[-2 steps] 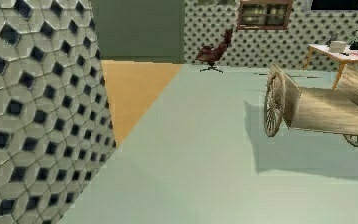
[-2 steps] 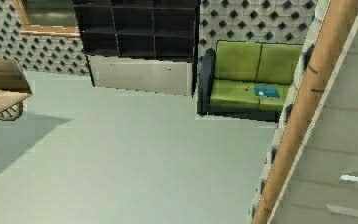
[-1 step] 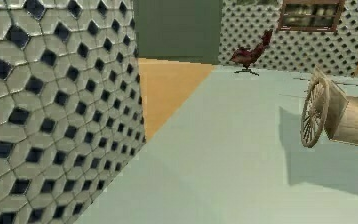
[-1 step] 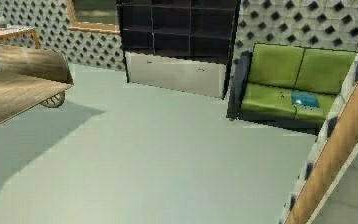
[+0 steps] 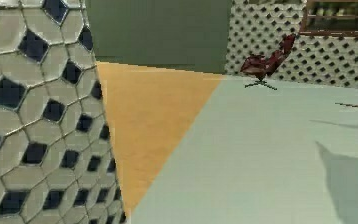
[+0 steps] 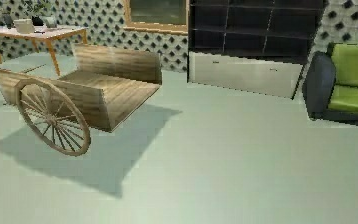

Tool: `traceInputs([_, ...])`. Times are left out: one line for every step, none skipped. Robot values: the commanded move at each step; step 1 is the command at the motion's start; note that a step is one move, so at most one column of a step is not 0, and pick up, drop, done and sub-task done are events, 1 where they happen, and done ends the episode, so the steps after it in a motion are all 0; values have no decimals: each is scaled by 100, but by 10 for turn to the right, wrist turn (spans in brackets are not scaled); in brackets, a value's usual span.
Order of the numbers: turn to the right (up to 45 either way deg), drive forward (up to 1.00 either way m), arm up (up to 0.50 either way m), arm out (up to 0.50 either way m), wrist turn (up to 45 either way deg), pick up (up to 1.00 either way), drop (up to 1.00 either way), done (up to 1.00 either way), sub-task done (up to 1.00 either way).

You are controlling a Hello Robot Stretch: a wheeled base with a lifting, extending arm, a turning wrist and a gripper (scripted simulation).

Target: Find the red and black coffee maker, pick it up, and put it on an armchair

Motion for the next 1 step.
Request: traceInputs([-30,0,0,0,0,0,0,0,0])
